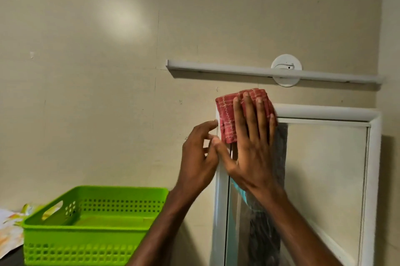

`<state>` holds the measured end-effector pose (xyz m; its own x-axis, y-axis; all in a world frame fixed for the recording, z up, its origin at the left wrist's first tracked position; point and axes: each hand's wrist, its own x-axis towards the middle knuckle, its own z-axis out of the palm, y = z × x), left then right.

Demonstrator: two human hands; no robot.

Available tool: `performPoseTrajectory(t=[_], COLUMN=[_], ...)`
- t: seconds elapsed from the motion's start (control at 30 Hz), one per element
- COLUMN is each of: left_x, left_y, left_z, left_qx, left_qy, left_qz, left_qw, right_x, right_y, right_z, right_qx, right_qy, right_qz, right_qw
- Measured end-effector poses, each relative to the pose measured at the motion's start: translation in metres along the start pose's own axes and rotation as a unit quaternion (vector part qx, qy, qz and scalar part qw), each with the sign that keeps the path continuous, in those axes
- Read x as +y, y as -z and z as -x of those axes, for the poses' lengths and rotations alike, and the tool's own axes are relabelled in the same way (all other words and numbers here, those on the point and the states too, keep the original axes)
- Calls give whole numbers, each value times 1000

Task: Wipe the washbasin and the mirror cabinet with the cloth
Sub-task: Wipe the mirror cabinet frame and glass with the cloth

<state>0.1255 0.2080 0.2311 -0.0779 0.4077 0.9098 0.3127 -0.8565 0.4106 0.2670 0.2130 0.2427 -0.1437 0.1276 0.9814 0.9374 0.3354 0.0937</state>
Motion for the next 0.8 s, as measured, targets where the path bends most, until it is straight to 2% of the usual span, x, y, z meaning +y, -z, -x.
performPoseTrajectory(t=[0.07,0.2,0.33,0.53,0.8], left_x=[-4,-6,0,5,16], left_y=[5,11,13,-7,-25], left_z=[-7,-21,-25,-21,-11], left_qx=[-12,-23,-15,54,133], left_qy=[33,88,112,115,71], left_qz=[31,89,154,157,104], left_qw=[999,992,982,979,983], right_x=[-7,-15,-23,-18,58], right_y=[-3,-10,-17,-22,-3], right_z=[9,4,-7,-2,4], right_qx=[2,69,55,8,15], right_qy=[-4,-15,-20,27,-27], right_qz=[-20,-18,15,95,138], right_qw=[1000,997,998,995,990])
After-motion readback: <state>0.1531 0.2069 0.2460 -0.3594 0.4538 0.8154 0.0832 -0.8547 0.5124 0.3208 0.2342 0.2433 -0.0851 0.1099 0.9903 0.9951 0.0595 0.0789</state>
